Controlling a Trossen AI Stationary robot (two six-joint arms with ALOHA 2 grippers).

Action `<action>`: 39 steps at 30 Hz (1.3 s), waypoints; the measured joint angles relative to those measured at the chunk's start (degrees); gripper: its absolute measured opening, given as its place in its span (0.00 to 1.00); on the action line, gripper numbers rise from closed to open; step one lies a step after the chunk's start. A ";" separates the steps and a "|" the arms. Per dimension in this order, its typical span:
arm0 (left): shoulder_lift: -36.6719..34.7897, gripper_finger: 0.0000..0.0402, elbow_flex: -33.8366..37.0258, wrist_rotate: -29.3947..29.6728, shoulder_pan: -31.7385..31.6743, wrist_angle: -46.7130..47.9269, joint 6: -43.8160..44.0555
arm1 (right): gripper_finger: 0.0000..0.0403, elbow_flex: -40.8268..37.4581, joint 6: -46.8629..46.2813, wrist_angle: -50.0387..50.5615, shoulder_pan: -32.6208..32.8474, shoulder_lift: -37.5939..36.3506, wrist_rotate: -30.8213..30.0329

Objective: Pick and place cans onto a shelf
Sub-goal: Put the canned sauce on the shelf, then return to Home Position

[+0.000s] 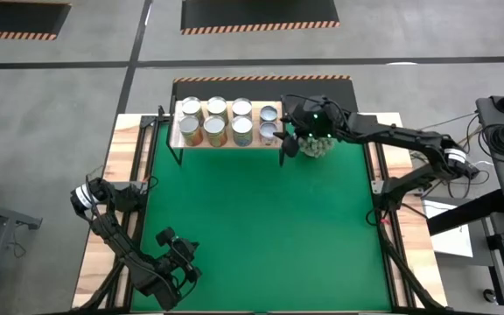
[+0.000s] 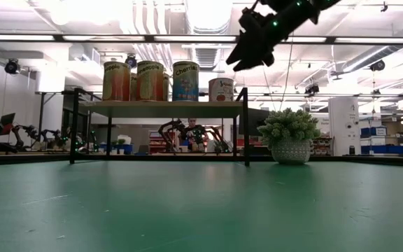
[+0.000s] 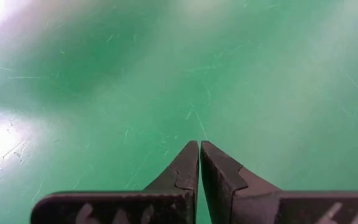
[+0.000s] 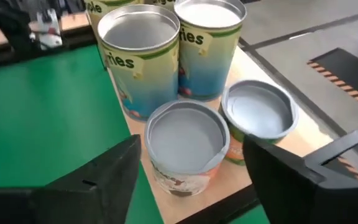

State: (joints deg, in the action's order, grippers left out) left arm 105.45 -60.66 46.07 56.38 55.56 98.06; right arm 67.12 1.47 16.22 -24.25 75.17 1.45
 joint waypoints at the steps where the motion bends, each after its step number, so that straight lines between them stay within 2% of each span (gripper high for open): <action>1: 0.00 0.00 0.00 0.01 -0.02 -0.02 0.00 | 0.61 1.49 1.02 1.69 0.00 0.57 0.02; 10: 0.00 0.00 0.00 0.06 -0.04 -0.01 0.17 | 0.18 10.53 10.06 5.65 -0.02 7.80 0.06; 14: 0.00 0.00 0.00 0.06 -0.04 -0.05 0.20 | 0.04 12.76 12.84 7.53 -0.02 10.83 0.11; 23: 0.00 0.00 0.00 0.06 -0.04 0.01 0.20 | 0.03 13.06 13.61 10.44 -0.04 13.47 0.07; 36: 0.00 0.00 -0.03 0.51 -0.08 0.14 0.15 | 0.03 12.98 12.83 9.94 0.25 11.20 0.10; 39: -0.69 0.00 -1.45 1.03 -0.18 0.49 -5.13 | 0.03 12.93 12.44 9.78 1.65 9.06 0.63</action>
State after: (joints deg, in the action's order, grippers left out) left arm 104.76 -62.12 47.10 56.20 56.05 92.93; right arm 80.05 13.91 26.00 -22.60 84.22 2.09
